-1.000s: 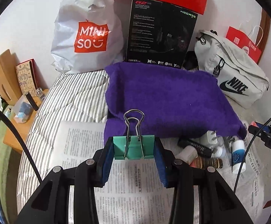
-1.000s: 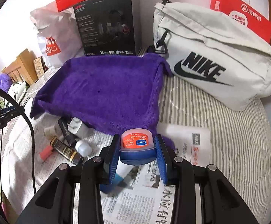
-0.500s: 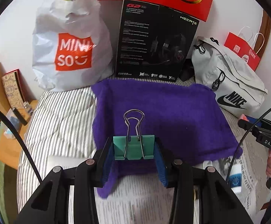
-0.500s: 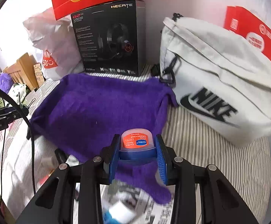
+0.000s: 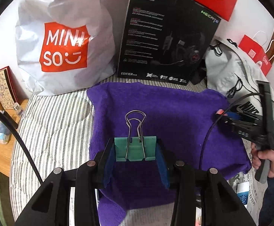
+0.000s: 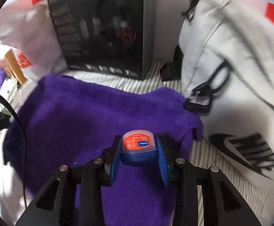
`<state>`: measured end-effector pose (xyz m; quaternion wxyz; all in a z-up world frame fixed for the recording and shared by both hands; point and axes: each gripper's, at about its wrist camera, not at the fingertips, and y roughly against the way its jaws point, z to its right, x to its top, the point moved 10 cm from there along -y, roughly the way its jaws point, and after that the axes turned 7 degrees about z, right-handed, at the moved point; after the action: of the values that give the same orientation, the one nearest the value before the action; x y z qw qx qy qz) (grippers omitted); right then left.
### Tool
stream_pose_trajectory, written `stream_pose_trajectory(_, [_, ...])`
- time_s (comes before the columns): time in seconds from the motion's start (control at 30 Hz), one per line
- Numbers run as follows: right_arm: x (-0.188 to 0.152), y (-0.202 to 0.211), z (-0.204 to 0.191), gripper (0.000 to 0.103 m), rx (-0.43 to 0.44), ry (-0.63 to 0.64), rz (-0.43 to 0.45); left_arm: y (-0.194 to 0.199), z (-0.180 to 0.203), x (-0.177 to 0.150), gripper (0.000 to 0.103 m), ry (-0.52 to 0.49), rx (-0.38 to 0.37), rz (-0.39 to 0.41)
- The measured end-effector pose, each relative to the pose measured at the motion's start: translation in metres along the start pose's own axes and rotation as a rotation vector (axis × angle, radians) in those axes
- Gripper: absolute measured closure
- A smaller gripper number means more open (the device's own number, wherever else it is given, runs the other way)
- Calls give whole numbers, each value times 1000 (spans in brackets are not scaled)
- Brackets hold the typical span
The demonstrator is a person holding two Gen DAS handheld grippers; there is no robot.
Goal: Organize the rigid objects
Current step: 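Carry the binder clip onto the purple towel with the left gripper while the right places the lip balm there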
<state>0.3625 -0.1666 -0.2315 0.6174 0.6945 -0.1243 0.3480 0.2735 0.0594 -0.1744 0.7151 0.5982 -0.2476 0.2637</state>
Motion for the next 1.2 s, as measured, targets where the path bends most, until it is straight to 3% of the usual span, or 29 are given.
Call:
stream_pose_trajectory(0.1, [-3,-17,5,67,-14,-4,-50,-5,-4,-1,64,8,-3,-10])
stream_pose_trajectory(0.3, [-1,-18,2,66,-21,10,-56,-19,-5,0,64,14,-21,-27])
stream_pose_trajectory(0.43, [-3,-14,2,56,-30,10,-66,-32,1,3,64,24,-49,-39])
stream_pose_trajectory(0.5, [-4,-2,1,55,-29,13,-63,-40,3,5,64,24,-56,-47])
stream_pose_trajectory(0.6, [-3,22,-4,43,-28,32,-19,-55,5,8,64,20,-52,-59])
stream_pose_trajectory(0.8, [-15,68,-7,43,-26,41,39,-82,9,10,64,26,-36,-87])
stream_pose_trajectory(1.07, [-57,117,5,43,-37,-21,56,-98,11,16,64,-40,32,-107])
stream_pose_trajectory(1.2, [-66,134,8,43,-57,-45,76,-102,20,14,63,-122,79,-105])
